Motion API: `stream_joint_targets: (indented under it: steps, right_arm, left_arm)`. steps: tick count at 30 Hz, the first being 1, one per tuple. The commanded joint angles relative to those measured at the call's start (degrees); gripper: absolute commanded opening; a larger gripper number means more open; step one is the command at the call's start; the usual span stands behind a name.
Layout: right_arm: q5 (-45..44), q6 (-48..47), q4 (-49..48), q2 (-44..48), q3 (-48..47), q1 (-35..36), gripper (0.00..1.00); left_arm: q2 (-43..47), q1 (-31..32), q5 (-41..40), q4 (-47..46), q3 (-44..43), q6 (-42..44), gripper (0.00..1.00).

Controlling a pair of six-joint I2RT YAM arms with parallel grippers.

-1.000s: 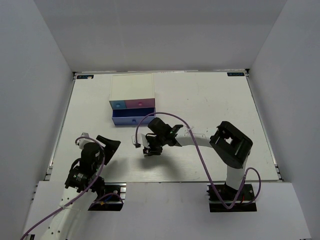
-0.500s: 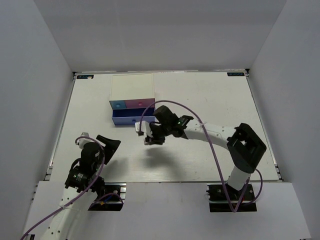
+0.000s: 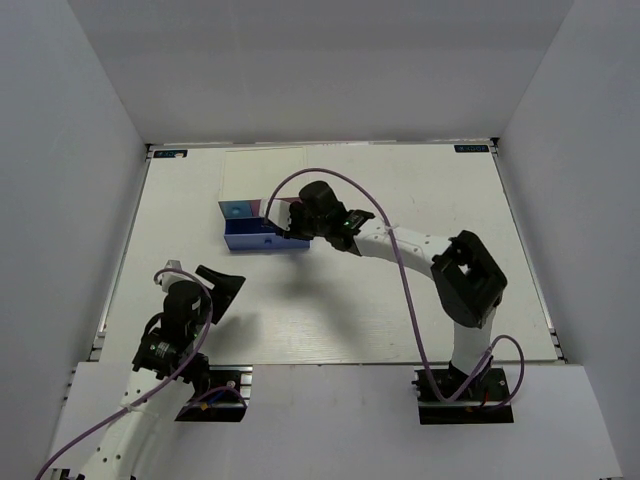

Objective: Sort the stationery into containers
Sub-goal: Place the stationery in the storage box.

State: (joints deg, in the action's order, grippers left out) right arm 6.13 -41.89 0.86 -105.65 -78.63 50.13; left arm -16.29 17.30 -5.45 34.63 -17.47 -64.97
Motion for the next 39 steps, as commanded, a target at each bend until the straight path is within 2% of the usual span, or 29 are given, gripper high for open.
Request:
stream_joint_targets:
  steps: [1, 9, 18, 30, 32, 35, 36, 37, 38, 39]
  right_arm:
    - [-4.5, -2.7, -6.2, -2.9, -4.6, 0.4, 0.16]
    - [-8.3, -5.2, -7.0, -8.3, -7.7, 0.2, 0.18]
    - [-7.0, -4.8, -5.5, -7.2, -5.7, 0.2, 0.53]
    - [-6.7, -2.3, -4.1, -4.4, -4.9, 0.2, 0.56]
    - [-3.7, -1.3, -3.4, -3.5, -5.3, 0.0, 0.54]
    - [1.2, 1.5, -1.3, 0.3, -5.7, -0.5, 0.42]
    - [2.8, 2.7, 1.1, 1.0, -5.9, -0.6, 0.36]
    - [4.7, 3.0, 2.0, 2.5, -5.9, -0.7, 0.16]
    - [10.9, 3.2, 2.7, 4.1, -5.9, -1.2, 0.1]
    - [13.4, 3.5, 5.1, 5.1, -6.0, -1.6, 0.08]
  left_arm:
    - [-0.1, -0.2, 0.8, -1.3, 0.9, -0.1, 0.81]
    - [0.4, -0.2, 0.8, -0.8, 0.9, -0.1, 0.81]
    - [-0.7, -0.2, 0.8, -1.9, 0.9, -0.1, 0.81]
    - [-0.7, -0.2, 0.8, -2.6, 1.4, -0.1, 0.81]
    - [-0.7, -0.2, 0.8, -3.1, 1.4, -0.1, 0.81]
    - [-1.4, -0.2, 2.1, -6.2, 2.2, -0.1, 0.81]
    - [-2.3, -0.2, 2.9, -7.5, 2.2, -0.1, 0.81]
    - [-2.9, -0.2, 3.4, -8.7, 2.9, -0.1, 0.79]
    - [-3.8, -0.2, 4.0, -10.0, 3.5, -0.1, 0.79]
    - [-5.7, -0.2, 4.8, -12.9, 3.5, -0.1, 0.77]
